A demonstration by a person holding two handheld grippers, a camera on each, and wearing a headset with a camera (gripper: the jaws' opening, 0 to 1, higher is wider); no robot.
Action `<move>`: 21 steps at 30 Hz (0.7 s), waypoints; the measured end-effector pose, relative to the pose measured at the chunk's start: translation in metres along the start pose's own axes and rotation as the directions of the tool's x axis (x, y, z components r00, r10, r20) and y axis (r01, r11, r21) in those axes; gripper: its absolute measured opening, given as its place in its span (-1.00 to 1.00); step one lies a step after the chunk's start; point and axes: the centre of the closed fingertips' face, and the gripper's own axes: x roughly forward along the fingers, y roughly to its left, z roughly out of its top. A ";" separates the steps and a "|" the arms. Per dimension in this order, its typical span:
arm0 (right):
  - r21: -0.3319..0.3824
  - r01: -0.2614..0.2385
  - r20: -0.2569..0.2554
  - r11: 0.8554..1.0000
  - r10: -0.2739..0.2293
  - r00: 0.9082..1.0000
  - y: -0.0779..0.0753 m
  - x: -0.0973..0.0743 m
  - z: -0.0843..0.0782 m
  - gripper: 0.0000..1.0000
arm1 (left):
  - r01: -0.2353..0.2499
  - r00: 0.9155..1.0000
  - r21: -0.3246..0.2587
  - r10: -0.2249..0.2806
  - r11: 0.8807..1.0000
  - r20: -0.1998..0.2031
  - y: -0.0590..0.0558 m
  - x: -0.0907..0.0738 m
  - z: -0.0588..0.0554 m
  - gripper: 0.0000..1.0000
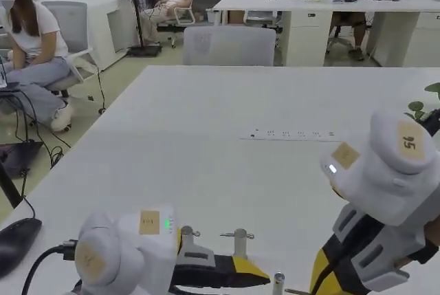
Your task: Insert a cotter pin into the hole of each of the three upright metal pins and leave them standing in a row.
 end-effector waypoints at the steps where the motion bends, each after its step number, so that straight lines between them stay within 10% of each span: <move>1: 0.006 -0.001 -0.001 1.000 0.001 1.000 0.000 0.000 -0.002 -0.94 | -0.008 1.000 0.000 0.008 1.000 -0.002 0.002 0.001 -0.002 -0.64; 9: 0.059 0.027 0.000 0.998 -0.027 1.000 -0.007 -0.002 -0.016 -0.94 | -0.104 0.994 -0.014 0.103 0.995 -0.040 0.026 0.012 -0.017 -0.51; 21: 0.111 0.069 0.014 0.991 -0.071 0.997 -0.020 -0.004 -0.026 -0.94 | -0.260 0.963 -0.074 0.254 0.963 -0.087 0.051 0.027 -0.029 -0.56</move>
